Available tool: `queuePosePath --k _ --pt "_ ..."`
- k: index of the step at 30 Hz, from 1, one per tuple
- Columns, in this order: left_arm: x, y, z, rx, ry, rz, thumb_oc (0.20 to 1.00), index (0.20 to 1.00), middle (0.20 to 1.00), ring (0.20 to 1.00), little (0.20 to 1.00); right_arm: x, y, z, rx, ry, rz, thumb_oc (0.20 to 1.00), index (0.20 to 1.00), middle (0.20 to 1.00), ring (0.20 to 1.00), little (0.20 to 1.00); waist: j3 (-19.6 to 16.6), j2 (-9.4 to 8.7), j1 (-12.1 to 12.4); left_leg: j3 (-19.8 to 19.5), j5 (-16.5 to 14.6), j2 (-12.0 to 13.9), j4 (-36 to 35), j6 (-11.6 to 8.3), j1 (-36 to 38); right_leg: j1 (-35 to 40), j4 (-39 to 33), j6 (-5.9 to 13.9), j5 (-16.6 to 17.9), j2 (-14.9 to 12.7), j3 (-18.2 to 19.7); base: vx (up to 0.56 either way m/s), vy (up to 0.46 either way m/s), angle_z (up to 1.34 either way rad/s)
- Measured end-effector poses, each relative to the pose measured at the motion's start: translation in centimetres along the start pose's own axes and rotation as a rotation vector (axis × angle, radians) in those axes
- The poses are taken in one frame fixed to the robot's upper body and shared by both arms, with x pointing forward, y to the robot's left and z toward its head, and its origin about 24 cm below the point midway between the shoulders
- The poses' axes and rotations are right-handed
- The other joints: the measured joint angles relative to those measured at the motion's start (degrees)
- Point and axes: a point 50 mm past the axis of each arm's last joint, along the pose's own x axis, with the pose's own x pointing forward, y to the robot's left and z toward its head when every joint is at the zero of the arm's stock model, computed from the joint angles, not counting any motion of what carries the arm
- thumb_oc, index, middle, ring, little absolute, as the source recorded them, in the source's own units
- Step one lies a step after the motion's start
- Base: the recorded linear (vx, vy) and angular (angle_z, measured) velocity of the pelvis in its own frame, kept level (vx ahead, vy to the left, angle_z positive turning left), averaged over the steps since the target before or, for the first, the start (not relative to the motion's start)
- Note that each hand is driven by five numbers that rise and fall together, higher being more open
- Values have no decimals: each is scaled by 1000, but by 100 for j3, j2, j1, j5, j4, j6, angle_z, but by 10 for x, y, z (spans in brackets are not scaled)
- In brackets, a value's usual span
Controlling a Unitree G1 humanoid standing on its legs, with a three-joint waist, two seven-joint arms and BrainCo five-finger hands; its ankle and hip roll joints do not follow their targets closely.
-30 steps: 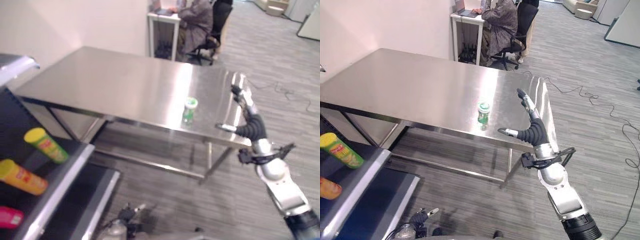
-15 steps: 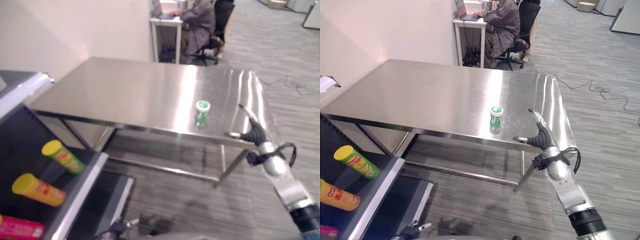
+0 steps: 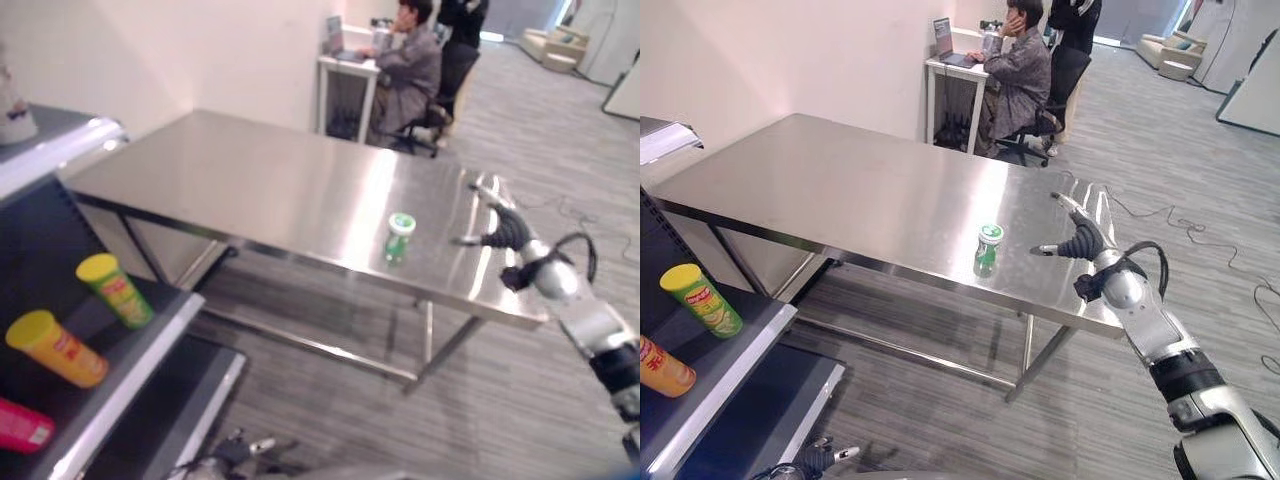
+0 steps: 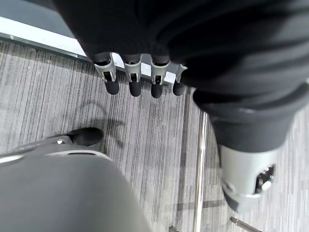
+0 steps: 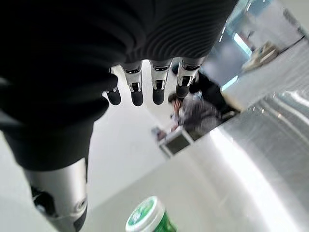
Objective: Put the goods on the table back onto the shelves and tidy them up.
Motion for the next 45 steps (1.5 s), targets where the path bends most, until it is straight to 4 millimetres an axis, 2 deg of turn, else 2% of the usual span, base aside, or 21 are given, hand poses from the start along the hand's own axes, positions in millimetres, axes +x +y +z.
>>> queuePosePath --k 3,6,7,9,11,13,16,26,31,45 --pt "0 1 -3 -30 16 -3 1000 1000 1000 1000 1000 10 8 5 -16 -10 74 1000 1000 1000 1000 1000 -18 -27 51 -25 -1 1 0 1 14 23 9 0 0 -15 -5 4 1 2" --pt "0 1 -7 -29 37 -2 1000 1000 1000 1000 1000 29 21 6 -29 30 127 1000 1000 1000 1000 1000 -22 -26 66 1 -45 15 -5 -2 98 104 -12 -10 -21 -7 6 3 2 -1" --pt "1 1 -2 -30 20 -4 1000 1000 1000 1000 1000 30 19 7 -28 30 123 1000 1000 1000 1000 1000 -26 -32 75 0 -56 23 -4 7 75 86 -7 -8 -23 -4 7 0 0 0" --pt "0 0 -5 -28 28 -6 1000 1000 1000 1000 1000 34 22 9 -25 28 129 1000 1000 1000 1000 1000 -33 -17 137 4 -54 23 -5 7 75 89 -12 -14 -27 -8 2 11 13 -5" --pt "0 -1 -6 10 32 -18 1000 1000 1000 1000 1000 55 32 15 -13 86 142 1000 1000 1000 1000 1000 -62 26 84 25 -55 30 -5 6 72 82 -42 -23 -38 8 30 8 8 -6" --pt "2 -3 7 -17 -14 -21 1000 1000 1000 1000 1000 56 29 15 -15 91 133 1000 1000 1000 1000 1000 -73 26 201 -6 -37 32 -2 -2 65 82 -31 -7 -27 7 6 13 -2 13" --pt "1 -3 3 -34 -5 -20 1000 1000 1000 1000 1000 57 32 16 -19 92 136 1000 1000 1000 1000 1000 -89 27 289 -40 -39 30 -1 -1 54 81 -8 -8 -28 6 -22 14 -1 5" --pt "2 -3 7 -81 -20 -12 1000 1000 1000 1000 1000 53 49 -17 -51 291 154 1000 1000 1000 1000 1000 -124 -7 415 -188 -22 19 2 -23 -96 67 -45 -20 -36 5 -195 4 2 7" --pt "2 -3 7 -117 -22 -3 1000 1000 1000 1000 1000 53 49 -18 -50 300 151 1000 1000 1000 1000 1000 -124 -8 495 -272 -6 15 31 -39 -126 86 -44 -30 -46 4 -286 21 -10 9" --pt "2 -1 7 -123 -23 7 1000 1000 1000 1000 1000 49 49 -29 -55 363 142 1000 1000 1000 1000 1000 -129 -25 518 -319 12 13 31 -51 -212 68 -99 -43 -67 14 -352 10 -6 2"
